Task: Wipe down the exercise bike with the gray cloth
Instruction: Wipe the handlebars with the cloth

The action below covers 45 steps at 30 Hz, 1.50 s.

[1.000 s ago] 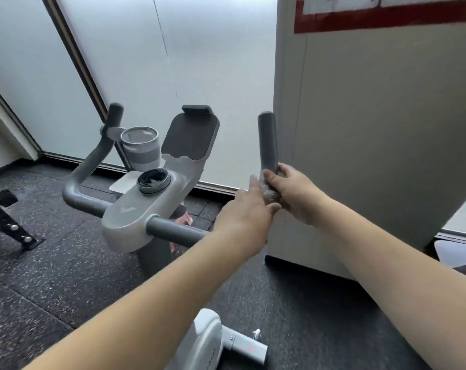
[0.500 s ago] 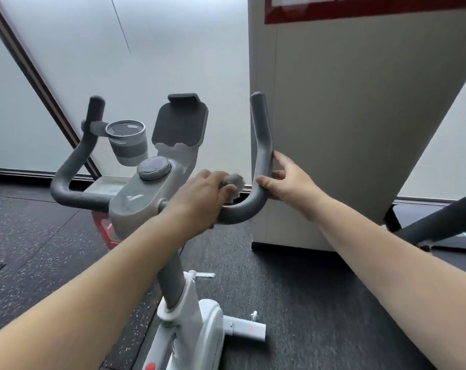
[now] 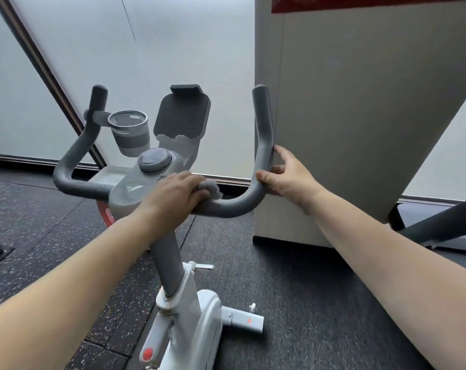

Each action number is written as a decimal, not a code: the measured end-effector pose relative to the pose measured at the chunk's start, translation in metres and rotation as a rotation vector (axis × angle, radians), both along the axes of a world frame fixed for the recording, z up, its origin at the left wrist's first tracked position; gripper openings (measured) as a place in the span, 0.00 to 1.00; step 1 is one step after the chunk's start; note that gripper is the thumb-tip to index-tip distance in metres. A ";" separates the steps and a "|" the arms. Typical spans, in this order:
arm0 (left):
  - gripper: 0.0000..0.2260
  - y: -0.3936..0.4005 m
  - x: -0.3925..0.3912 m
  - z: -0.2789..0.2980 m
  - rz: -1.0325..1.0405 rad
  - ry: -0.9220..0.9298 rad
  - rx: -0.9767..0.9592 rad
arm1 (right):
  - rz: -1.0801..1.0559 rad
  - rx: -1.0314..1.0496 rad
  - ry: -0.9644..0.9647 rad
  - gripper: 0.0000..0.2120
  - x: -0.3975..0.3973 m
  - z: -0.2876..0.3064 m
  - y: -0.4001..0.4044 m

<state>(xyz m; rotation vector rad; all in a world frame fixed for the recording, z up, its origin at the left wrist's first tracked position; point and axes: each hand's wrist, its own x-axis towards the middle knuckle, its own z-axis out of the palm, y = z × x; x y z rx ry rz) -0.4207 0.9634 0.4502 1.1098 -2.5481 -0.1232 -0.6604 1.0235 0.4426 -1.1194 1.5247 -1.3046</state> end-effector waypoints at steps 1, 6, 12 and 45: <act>0.21 0.004 -0.019 0.005 0.023 0.061 0.036 | 0.000 -0.002 -0.008 0.37 -0.001 -0.001 0.000; 0.28 0.054 -0.088 -0.013 0.041 -0.060 -0.056 | -0.027 -0.011 0.062 0.34 -0.001 -0.001 -0.002; 0.21 0.024 0.010 -0.018 0.032 -0.162 -0.121 | -0.020 -0.002 0.210 0.37 -0.001 0.002 -0.001; 0.23 -0.009 0.030 0.021 0.289 0.145 -0.138 | 0.496 -0.104 0.960 0.13 0.033 0.057 -0.039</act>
